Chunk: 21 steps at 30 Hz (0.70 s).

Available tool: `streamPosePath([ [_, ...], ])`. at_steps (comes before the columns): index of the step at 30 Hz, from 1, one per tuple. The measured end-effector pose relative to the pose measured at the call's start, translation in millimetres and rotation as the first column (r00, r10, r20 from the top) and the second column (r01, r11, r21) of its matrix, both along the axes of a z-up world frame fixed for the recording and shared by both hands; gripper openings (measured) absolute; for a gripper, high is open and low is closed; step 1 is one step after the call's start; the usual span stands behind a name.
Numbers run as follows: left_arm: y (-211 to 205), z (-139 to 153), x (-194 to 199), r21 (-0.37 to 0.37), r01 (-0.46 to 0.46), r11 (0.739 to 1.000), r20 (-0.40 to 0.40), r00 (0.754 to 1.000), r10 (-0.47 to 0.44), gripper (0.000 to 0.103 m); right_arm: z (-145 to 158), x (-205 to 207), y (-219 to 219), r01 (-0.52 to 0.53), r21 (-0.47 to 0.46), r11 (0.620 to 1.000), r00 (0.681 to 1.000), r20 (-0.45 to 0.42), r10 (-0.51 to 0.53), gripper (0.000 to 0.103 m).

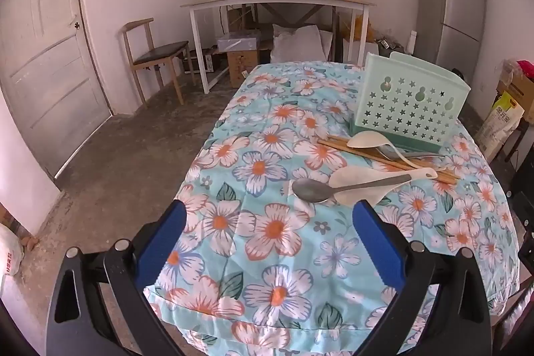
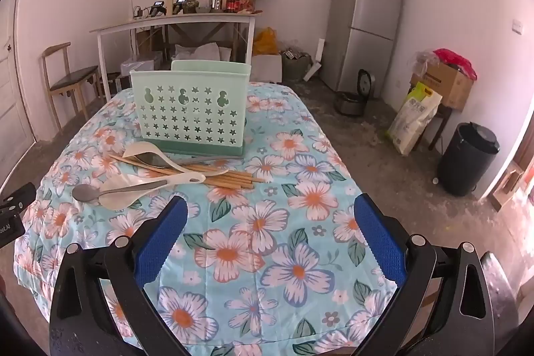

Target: Organize utensils

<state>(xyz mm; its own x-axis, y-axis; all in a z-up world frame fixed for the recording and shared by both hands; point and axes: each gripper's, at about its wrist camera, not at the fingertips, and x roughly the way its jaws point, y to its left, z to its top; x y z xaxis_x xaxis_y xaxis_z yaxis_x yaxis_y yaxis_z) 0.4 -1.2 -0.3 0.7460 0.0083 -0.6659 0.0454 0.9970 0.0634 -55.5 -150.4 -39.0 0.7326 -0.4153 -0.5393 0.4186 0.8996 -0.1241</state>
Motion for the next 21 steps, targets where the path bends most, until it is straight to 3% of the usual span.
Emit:
streamPosePath([
  [2,2.9,0.5,-0.6,-0.029,0.002,1.000,0.007,1.000,-0.002,0.098,0.1,-0.2,0.0,0.000,0.000,1.000,1.000,-0.002,0.000,0.095],
  [21,0.6,2.8,-3.2,-0.022,0.012,1.000,0.008,1.000,-0.012,0.098,-3.5,1.7,1.8,0.000,0.000,1.000,1.000,0.000,0.000,0.095],
])
